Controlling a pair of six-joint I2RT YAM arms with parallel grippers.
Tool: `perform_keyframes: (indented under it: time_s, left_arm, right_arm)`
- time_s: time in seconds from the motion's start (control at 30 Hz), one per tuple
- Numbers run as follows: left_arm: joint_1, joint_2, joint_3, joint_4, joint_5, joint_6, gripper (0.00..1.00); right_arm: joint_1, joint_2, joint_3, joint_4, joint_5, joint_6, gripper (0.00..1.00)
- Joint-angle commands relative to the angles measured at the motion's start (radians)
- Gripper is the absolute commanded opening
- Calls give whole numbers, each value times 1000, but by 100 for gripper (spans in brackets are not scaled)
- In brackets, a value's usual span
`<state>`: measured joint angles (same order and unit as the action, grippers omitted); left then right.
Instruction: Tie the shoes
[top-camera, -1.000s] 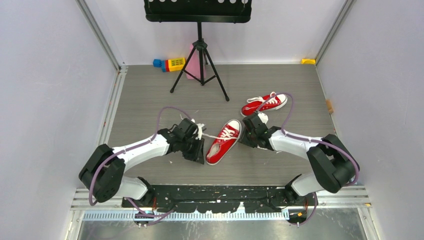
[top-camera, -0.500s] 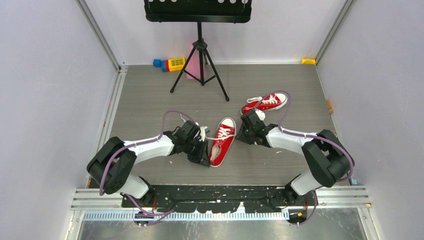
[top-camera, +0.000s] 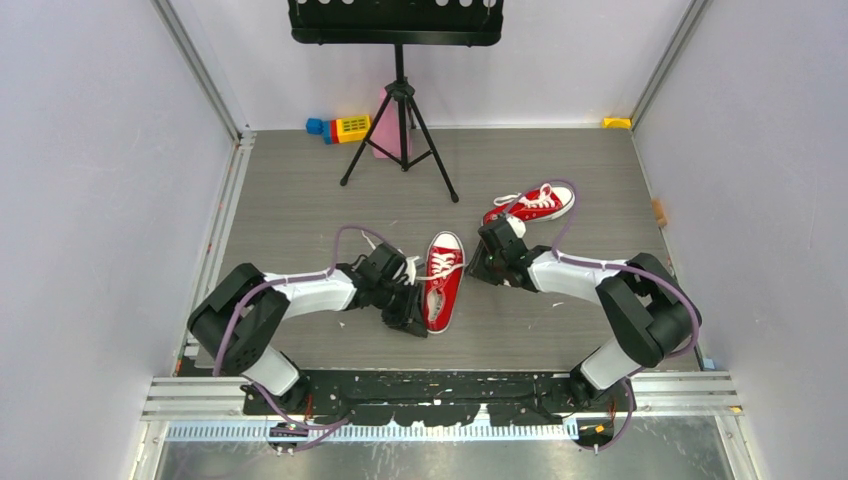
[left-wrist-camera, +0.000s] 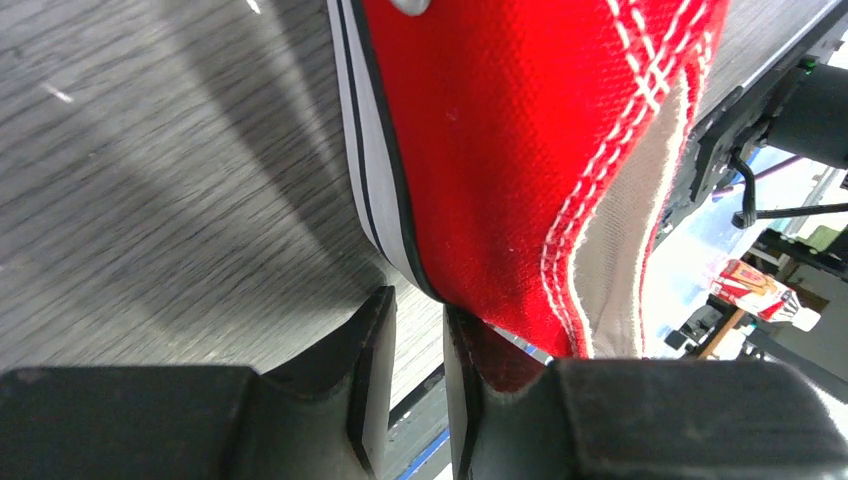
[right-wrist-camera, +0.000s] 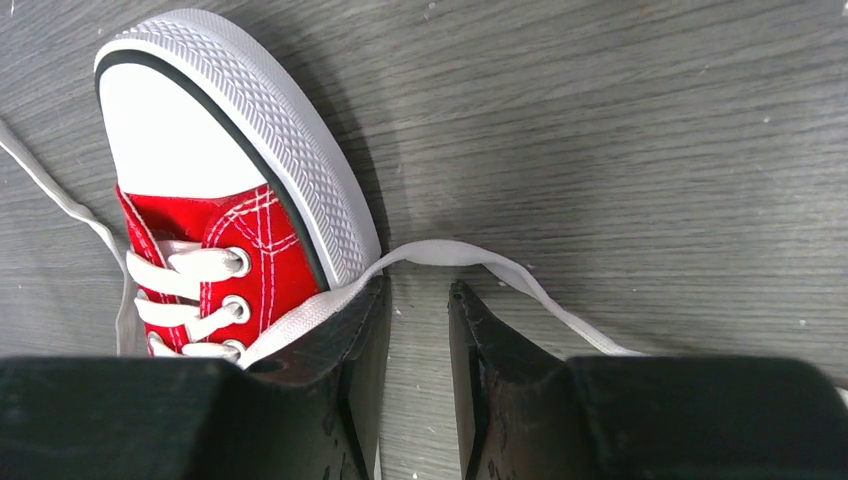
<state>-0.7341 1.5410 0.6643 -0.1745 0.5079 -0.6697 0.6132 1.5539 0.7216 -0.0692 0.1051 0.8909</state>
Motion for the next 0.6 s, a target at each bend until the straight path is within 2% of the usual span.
perform_keyframes:
  time_s: [0.0, 0.3, 0.4, 0.57]
  left_arm:
    - [2, 43, 9, 168, -37, -43, 25]
    - [2, 66, 61, 178, -96, -49, 24]
    - [2, 33, 99, 66, -114, 0, 24]
    - [19, -144, 126, -171, -225, 124, 29]
  right_arm:
    - [5, 38, 38, 22, -46, -22, 34]
    - [-37, 50, 78, 3, -76, -68, 34]
    - [-42, 31, 109, -47, -88, -107, 34]
    - [-43, -73, 85, -103, -90, -153, 35]
